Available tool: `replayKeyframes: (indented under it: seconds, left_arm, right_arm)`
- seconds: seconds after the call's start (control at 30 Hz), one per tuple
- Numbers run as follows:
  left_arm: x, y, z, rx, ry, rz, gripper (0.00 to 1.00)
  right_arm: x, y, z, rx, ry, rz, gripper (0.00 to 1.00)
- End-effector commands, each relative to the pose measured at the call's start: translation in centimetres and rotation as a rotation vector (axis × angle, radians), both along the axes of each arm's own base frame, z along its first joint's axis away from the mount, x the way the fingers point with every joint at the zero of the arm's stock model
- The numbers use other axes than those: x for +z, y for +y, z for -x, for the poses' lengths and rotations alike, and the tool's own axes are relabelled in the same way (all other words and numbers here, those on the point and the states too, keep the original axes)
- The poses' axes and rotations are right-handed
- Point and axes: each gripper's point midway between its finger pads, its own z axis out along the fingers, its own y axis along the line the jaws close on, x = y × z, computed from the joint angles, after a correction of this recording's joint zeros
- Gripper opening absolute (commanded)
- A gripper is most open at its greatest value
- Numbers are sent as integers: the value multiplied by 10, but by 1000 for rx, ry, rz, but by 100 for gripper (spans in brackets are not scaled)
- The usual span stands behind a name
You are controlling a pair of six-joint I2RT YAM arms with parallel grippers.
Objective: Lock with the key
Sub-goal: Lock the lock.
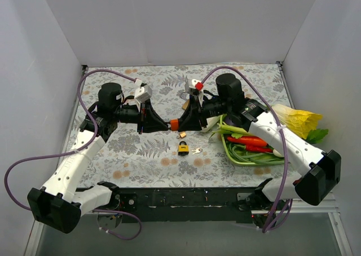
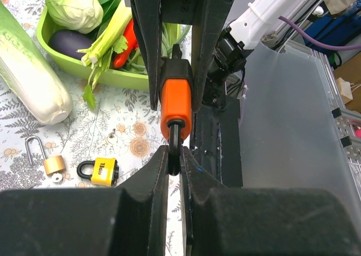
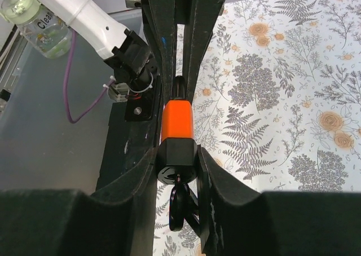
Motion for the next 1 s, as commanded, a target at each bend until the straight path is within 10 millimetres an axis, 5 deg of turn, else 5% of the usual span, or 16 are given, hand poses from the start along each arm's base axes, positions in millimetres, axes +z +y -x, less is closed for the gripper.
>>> replayKeyframes:
  seconds: [0.0,0.3,0.43,0.47,0.53,0.67,0.97]
  left_arm:
    - [36,-28,10,-118,-188,114,0]
    - [23,-18,6,-51,-247,35,0]
    - [16,-14,8,-50,-255,-6,0]
    - [15,-13,8,-54,-274,-10,0]
    - [14,-12,9,-53,-269,-20,0]
    - [10,-10,8,-55,-275,-43,0]
    - [3,-3,6,-54,-304,-84,0]
  right_arm:
    - [24,47,28,157,-127,-155,1]
    - [3,22,26,140,-142,-38,1]
    - [-3,8,18,109,-149,11,21]
    - [-6,6,17,104,-148,25,37]
    - [-6,2,10,80,-153,35,52]
    - [-6,-4,1,42,-148,56,67]
    - [-11,-18,-9,32,-169,105,66]
